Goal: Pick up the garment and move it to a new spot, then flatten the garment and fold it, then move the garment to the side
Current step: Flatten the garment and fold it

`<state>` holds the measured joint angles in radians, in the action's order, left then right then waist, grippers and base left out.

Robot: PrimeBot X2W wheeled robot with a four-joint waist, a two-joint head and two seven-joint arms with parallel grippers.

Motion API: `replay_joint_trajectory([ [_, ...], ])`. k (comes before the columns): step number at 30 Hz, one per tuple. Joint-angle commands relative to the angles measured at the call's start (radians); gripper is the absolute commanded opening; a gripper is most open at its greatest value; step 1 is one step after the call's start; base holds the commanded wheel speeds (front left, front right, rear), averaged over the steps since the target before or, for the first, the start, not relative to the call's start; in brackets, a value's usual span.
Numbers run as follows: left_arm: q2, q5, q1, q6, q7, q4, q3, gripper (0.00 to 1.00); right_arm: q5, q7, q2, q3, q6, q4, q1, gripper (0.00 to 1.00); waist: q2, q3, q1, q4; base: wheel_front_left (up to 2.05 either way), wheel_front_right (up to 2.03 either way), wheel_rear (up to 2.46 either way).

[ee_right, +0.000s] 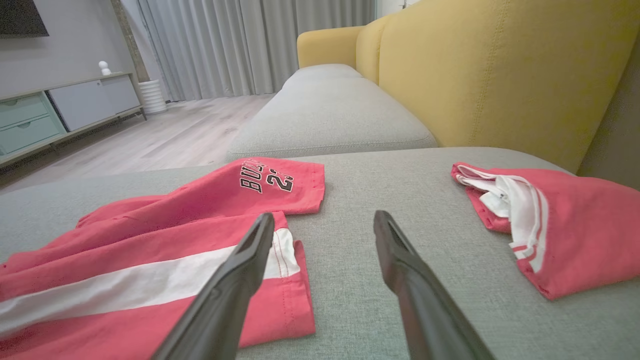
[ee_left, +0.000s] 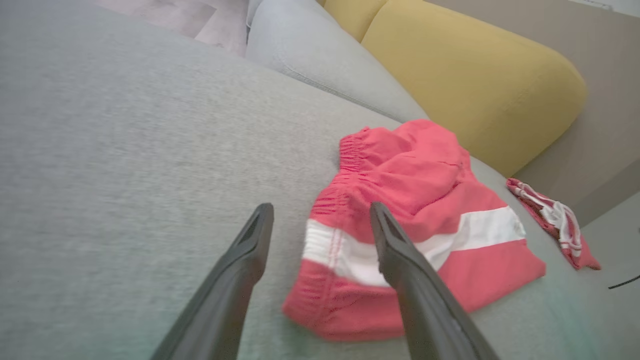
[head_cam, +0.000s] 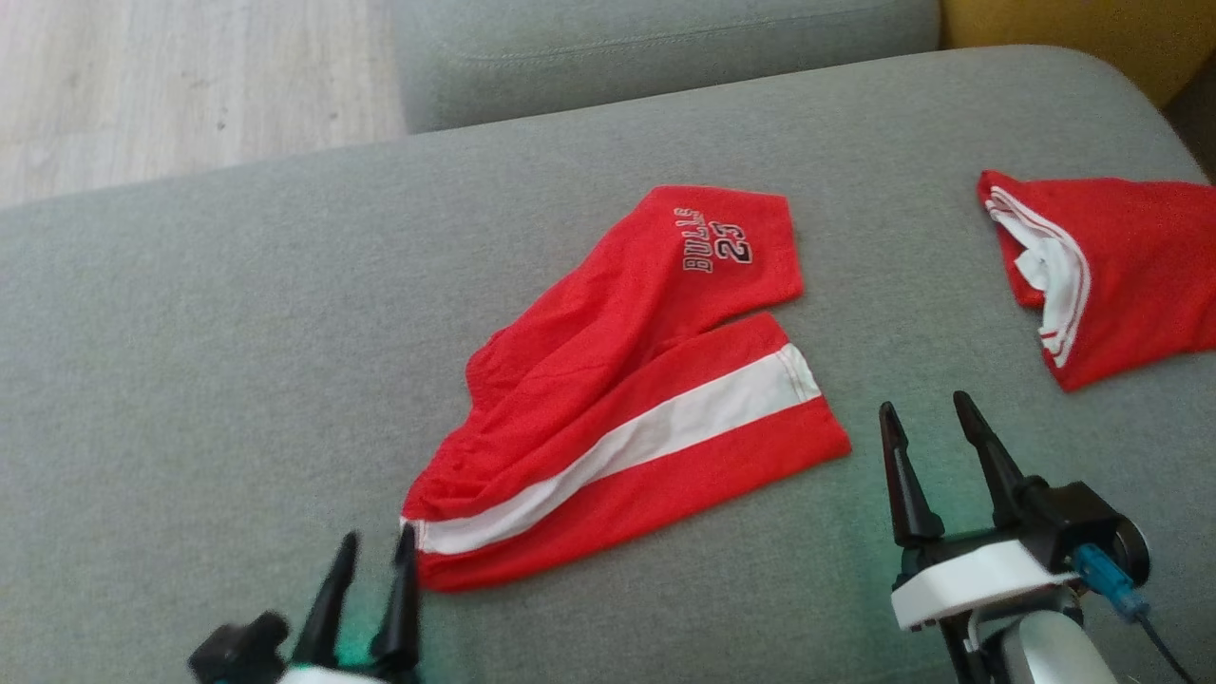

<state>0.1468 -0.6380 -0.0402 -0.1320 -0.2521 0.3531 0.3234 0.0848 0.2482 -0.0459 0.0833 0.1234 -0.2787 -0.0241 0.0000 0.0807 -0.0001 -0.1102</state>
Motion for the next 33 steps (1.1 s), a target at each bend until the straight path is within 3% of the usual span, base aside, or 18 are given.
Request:
replay_joint_trajectory([
  [1, 0.029, 0.021, -0.002, 0.005, -0.01, -0.022, -0.06, 1.0, -0.001, 0.014, -0.004, 0.024, 0.007, 0.038, -0.005, 1.0, 0.0, -0.008, 0.0001, -0.014, 0.0, 0.0, 0.0],
  [7, 0.076, 0.127, -0.028, 0.047, -0.01, -0.142, -0.135, 1.0, 0.007, 0.014, -0.004, 0.026, 0.007, 0.051, 0.002, 1.0, 0.0, -0.01, 0.0001, -0.039, 0.0, 0.0, 0.0],
  [13, 0.068, 0.271, 0.051, 0.045, 0.041, -0.24, 0.0, 1.0, 0.012, 0.014, -0.004, 0.042, 0.007, 0.06, -0.011, 1.0, 0.0, 0.012, 0.0001, -0.071, 0.0, 0.0, 0.0],
  [20, 0.04, 0.393, 0.173, 0.045, 0.134, -0.142, 0.143, 1.0, 0.019, 0.014, -0.004, 0.058, 0.007, 0.066, -0.03, 1.0, 0.0, 0.039, 0.0001, -0.125, 0.0, 0.0, 0.0],
  [33, 0.074, 0.432, 0.216, 0.086, 0.194, -0.018, 0.155, 1.0, 0.028, 0.014, -0.004, 0.053, 0.007, 0.068, -0.033, 1.0, 0.0, 0.054, 0.0001, -0.147, 0.0, 0.0, 0.0],
])
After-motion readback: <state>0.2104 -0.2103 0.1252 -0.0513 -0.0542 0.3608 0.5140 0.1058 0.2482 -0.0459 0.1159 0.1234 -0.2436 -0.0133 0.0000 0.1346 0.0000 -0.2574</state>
